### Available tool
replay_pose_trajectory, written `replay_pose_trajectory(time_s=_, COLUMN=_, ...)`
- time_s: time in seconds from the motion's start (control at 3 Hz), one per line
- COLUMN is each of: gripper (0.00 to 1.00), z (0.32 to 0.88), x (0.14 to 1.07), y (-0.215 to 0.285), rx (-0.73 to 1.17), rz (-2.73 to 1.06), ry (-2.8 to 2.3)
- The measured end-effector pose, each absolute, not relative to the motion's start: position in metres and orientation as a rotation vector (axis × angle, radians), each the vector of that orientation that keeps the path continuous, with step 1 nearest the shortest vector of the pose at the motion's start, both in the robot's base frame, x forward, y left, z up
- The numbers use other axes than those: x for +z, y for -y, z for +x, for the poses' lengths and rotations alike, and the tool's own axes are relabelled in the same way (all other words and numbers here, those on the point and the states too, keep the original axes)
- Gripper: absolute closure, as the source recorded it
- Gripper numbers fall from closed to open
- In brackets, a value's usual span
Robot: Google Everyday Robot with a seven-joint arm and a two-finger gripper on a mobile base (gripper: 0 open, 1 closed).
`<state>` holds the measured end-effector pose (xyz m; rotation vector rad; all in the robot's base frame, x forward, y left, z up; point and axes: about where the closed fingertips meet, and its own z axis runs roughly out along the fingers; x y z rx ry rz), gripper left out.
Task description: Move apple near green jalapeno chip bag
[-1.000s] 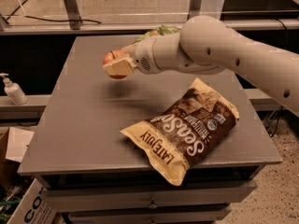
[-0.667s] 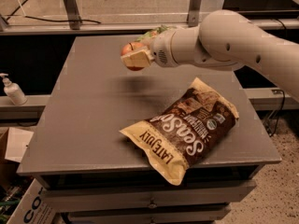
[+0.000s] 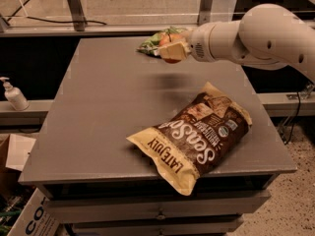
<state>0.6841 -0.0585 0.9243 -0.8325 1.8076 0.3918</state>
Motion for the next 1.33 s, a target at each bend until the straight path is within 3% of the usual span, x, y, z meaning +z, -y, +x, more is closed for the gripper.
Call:
replay_pose_trajectory(time_s=0.67, gripper=1.0, z=0.696, x=0.914, y=0.064, rx=0.369, rz=-0.822, ry=-1.816)
replay_pose_trajectory(time_s=1.33, gripper=1.0, z=0.753, x=0.908, y=0.088, rx=0.316, rz=-0.754, ry=-1.781)
